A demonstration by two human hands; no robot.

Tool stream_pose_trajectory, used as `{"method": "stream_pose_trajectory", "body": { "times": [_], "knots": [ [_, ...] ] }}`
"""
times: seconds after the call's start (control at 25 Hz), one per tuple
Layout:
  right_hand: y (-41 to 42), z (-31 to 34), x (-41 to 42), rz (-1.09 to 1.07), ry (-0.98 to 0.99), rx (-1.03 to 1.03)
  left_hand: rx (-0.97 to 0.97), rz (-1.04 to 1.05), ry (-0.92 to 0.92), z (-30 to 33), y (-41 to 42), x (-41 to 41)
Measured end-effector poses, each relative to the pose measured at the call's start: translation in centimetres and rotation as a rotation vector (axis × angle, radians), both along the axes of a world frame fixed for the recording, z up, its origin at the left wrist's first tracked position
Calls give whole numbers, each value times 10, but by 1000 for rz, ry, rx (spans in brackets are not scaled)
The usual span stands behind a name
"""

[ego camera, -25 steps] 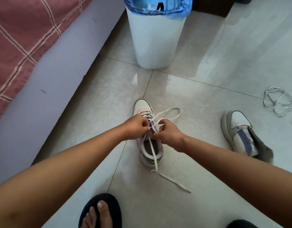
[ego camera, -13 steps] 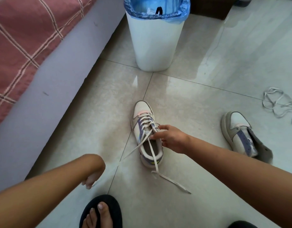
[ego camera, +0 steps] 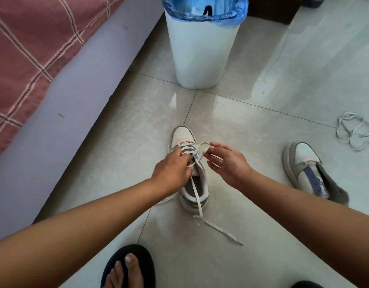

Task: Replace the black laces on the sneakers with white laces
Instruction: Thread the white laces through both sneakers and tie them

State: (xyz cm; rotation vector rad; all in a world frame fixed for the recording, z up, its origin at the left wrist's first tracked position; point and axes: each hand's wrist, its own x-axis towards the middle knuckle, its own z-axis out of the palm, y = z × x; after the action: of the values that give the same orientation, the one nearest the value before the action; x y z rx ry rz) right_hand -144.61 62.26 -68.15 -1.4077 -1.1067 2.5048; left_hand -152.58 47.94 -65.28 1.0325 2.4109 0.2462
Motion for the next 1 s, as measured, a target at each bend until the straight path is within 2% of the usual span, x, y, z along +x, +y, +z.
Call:
{"method": "stream_pose_trajectory", "body": {
  "times": [0.08,0.24,0.32,0.48,0.68,0.8,0.88,1.0],
  "knots": [
    [3,1,-3,37,-1,-15,-28,50,-25,-8,4,2],
    [7,-1,-7,205,-122,44,29,159,-89,-9,4,3],
    [8,-2,-9,248,-94,-4,48,186,-109,-8,4,4],
    [15,2,-14,245,-20,0,73,206,-132,-7,3,2],
    [24,9,-12,462,-53,-25,47,188,-128,-11,0,1],
    [26,12,-14,423,-90,-75,29,188,-121,-11,2,0],
    [24,10,-15,347,-177,8,28,187,-123,-12,3,0],
    [7,8,-3,295,-360,313,59,218,-156,-15,1,1]
  ]
}}
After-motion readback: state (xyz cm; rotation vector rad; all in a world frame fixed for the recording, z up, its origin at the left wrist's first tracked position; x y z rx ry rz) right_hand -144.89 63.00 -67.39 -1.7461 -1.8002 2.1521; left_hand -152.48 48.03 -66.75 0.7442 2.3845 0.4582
